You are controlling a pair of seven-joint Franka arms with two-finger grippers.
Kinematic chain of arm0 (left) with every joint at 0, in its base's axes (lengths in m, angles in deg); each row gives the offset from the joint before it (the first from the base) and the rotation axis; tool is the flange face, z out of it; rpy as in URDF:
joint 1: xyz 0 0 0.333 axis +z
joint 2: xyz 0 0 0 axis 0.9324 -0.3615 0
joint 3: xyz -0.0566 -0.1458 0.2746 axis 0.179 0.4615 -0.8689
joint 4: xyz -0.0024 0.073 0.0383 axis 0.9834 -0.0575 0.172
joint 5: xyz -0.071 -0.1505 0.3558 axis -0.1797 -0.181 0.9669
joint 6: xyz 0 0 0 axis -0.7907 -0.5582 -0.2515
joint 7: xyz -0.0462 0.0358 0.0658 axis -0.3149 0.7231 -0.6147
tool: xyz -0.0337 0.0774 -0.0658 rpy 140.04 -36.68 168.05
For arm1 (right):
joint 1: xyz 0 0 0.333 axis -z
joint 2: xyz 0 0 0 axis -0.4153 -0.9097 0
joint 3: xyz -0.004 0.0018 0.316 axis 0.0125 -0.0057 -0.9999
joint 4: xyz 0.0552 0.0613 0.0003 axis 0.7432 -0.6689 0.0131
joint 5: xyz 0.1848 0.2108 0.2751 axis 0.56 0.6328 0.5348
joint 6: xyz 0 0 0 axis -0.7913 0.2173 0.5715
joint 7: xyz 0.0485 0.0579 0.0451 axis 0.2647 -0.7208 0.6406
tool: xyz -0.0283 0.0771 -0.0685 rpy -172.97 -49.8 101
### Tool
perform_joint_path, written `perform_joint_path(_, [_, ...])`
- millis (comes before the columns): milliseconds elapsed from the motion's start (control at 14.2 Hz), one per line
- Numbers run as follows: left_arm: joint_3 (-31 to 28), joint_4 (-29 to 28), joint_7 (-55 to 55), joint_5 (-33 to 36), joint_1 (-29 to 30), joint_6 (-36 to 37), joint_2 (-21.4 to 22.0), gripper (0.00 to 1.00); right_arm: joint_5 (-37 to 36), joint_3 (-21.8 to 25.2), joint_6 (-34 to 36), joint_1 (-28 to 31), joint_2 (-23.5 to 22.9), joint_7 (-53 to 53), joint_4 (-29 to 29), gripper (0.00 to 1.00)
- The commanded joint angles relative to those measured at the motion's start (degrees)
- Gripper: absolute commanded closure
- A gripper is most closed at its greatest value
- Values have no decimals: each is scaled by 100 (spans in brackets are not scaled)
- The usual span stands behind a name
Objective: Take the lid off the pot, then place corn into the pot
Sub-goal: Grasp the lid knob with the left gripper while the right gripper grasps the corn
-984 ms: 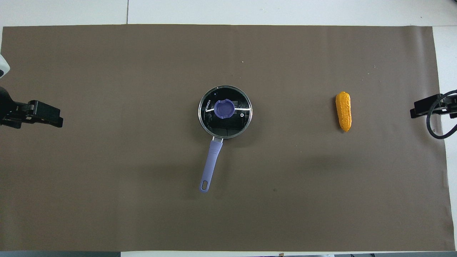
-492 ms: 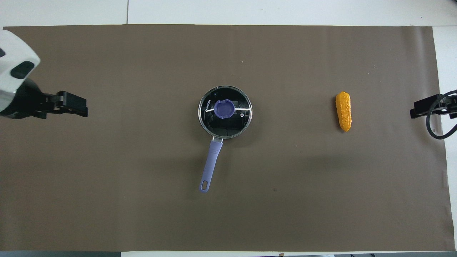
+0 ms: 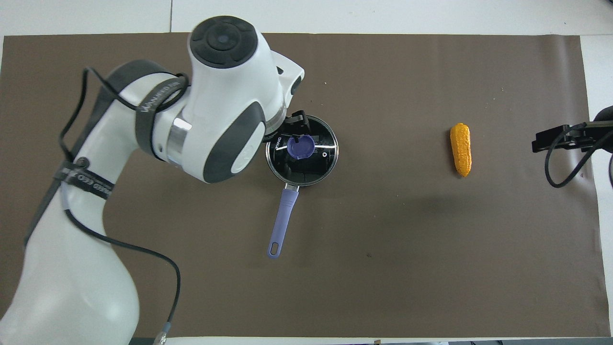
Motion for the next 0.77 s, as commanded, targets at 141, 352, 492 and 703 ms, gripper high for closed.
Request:
perform_joint_path(141, [-100, 226, -58, 117, -177, -333, -372, 0, 41, -54, -1457, -305, -397, -403, -892, 0])
perform_joint_path(352, [-91, 24, 39, 180, -185, -640, -372, 0, 50, -54, -2275, -331, -495, -438, -1418, 0])
perform_joint_path(492, [-100, -29, -5, 110, -212, -738, -381, 0, 59, -54, -2628, -297, -722, -692, -1560, 0])
perform_joint_path(703, [-100, -135, -14, 145, -238, -747, -381, 0, 286, -54, -2831, -366, -942, -719, -1552, 0])
